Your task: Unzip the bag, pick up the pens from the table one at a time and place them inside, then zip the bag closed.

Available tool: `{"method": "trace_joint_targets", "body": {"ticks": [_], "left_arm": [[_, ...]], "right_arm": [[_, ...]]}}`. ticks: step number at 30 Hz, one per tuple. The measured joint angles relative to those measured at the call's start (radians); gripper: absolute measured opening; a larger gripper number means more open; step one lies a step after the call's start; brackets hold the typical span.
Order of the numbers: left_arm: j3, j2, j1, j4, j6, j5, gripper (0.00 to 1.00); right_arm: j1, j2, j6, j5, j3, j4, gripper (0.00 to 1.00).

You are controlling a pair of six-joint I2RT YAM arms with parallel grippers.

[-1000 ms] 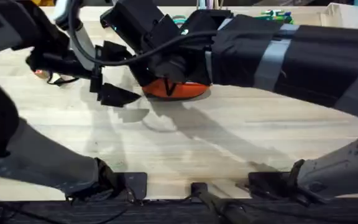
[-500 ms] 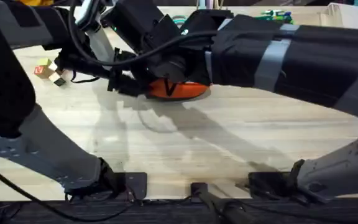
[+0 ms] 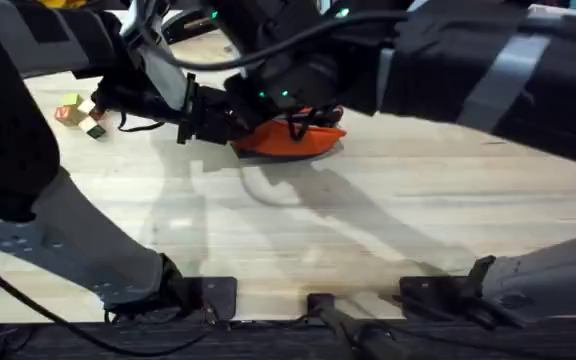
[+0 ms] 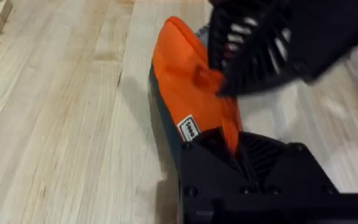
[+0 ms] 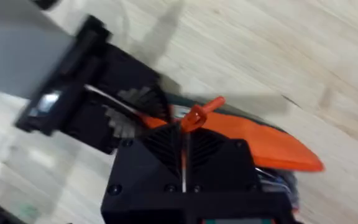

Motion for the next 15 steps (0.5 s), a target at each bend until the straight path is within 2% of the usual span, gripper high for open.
{"method": "trace_joint_targets", "body": {"ticks": [15], "left_arm": [[0.000,0.001,-0.013,0.015,0.000,-0.017,0.044]], "right_arm": [[-0.147,-0.008,0.000,-0.057,0.000,-0.156,0.030]]}}
